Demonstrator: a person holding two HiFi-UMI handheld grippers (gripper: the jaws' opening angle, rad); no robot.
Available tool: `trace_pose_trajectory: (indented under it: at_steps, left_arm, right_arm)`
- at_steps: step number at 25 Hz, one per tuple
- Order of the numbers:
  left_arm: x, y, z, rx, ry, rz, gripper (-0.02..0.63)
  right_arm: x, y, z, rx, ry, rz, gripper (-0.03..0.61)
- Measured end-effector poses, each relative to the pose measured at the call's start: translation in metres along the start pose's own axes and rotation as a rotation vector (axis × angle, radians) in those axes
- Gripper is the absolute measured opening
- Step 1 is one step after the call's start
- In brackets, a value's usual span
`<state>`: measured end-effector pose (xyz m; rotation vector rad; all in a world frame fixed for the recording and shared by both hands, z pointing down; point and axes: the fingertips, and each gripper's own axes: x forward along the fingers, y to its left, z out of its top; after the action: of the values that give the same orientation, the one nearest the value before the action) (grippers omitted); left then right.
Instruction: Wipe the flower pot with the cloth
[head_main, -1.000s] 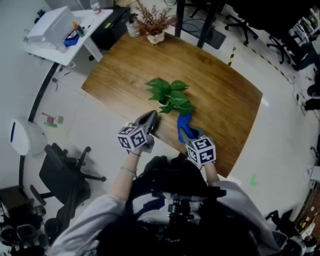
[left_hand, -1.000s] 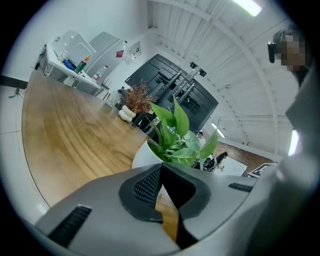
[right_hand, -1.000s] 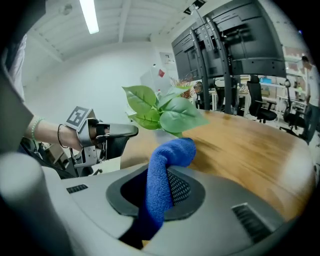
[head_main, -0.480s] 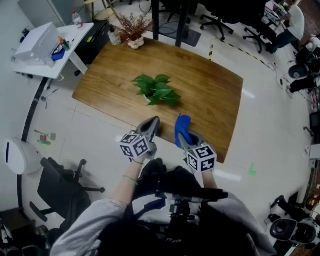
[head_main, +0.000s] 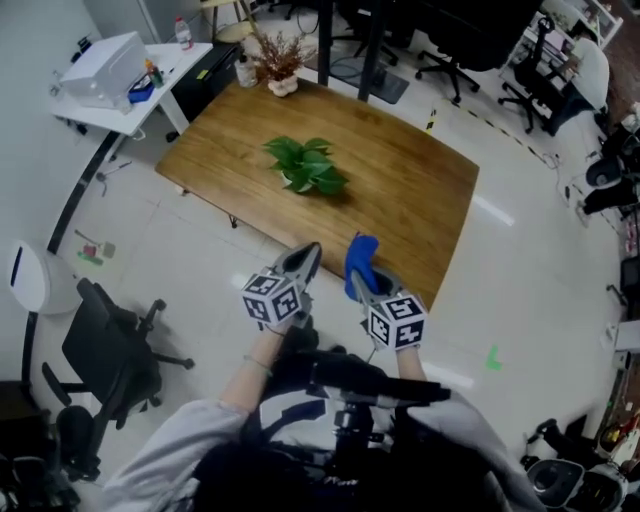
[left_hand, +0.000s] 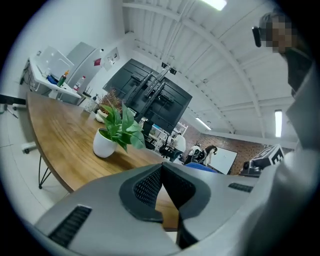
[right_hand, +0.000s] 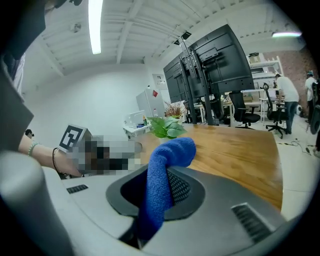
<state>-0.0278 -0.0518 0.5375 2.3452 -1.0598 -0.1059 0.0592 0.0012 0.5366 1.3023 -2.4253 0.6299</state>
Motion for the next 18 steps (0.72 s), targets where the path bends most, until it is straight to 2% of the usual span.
trace_pose_trajectory:
  at_steps: [8, 18]
  left_arm:
    - [-0.042, -0.042, -0.024, 0.024, -0.017, 0.06, 0.006]
    - [-0.082, -0.056, -0.047, 0.004, -0.042, 0.125, 0.006]
  right_arm:
    - [-0.033, 0.014, -0.013, -0.005, -0.033, 0.061, 0.058]
    - [-0.053, 0.034, -0.034, -0.042, -0.021, 0.11, 0.058]
